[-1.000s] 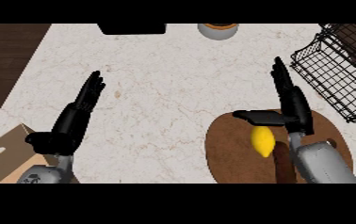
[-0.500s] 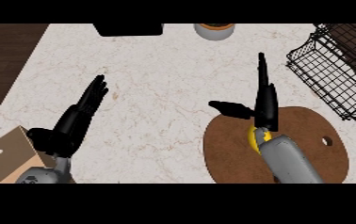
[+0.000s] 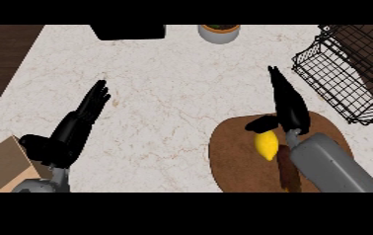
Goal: Pick the lemon from the cutting board and place it in the tiered basket
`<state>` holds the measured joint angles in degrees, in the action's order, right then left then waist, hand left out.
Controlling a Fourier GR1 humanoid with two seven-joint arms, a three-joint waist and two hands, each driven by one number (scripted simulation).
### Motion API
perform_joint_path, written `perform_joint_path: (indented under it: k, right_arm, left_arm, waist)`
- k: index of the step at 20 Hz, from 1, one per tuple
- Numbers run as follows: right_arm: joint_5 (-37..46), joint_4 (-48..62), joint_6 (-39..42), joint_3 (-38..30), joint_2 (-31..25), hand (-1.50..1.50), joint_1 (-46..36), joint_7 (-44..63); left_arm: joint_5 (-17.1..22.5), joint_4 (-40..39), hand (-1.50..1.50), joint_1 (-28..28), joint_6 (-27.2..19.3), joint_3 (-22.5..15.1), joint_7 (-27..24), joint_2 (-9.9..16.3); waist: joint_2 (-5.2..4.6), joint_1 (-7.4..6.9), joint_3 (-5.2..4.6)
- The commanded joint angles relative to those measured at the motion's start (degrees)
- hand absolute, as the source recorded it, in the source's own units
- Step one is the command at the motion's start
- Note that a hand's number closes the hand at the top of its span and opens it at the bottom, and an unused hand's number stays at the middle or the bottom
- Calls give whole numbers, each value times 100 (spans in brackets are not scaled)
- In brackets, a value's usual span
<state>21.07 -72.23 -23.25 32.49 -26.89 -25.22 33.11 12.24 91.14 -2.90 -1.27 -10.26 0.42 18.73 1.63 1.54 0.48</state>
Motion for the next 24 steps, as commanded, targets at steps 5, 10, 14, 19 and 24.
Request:
perform_joint_path:
  k: [5,10,14,19,24]
  right_arm:
    - [67,-754,2563,860,-76,-150,-983,2784]
    - [-183,-1579,3398,864,179,-150,-1375,4461]
    - [-176,-1817,3469,883,355,-150,-1521,5153]
    - [141,-1589,3576,827,-91,-150,-1393,5099]
    - [301,-1202,3430,893,240,-150,-1022,5207]
  left_arm:
    - [-87,-342,0,23,-69,-147,-19,-160]
    - [-214,-417,0,236,-194,-327,-265,-402]
    - [-97,-609,0,156,-12,-156,-336,-209]
    - [-271,-518,0,-40,-255,-241,-202,-289]
    - [-10,-589,0,-48,-82,-78,-217,-175]
  waist:
    - [-39,36,-127]
    - [-71,24,-83]
    - [-92,9,-82]
    - [-109,21,-69]
    - [-120,0,-74]
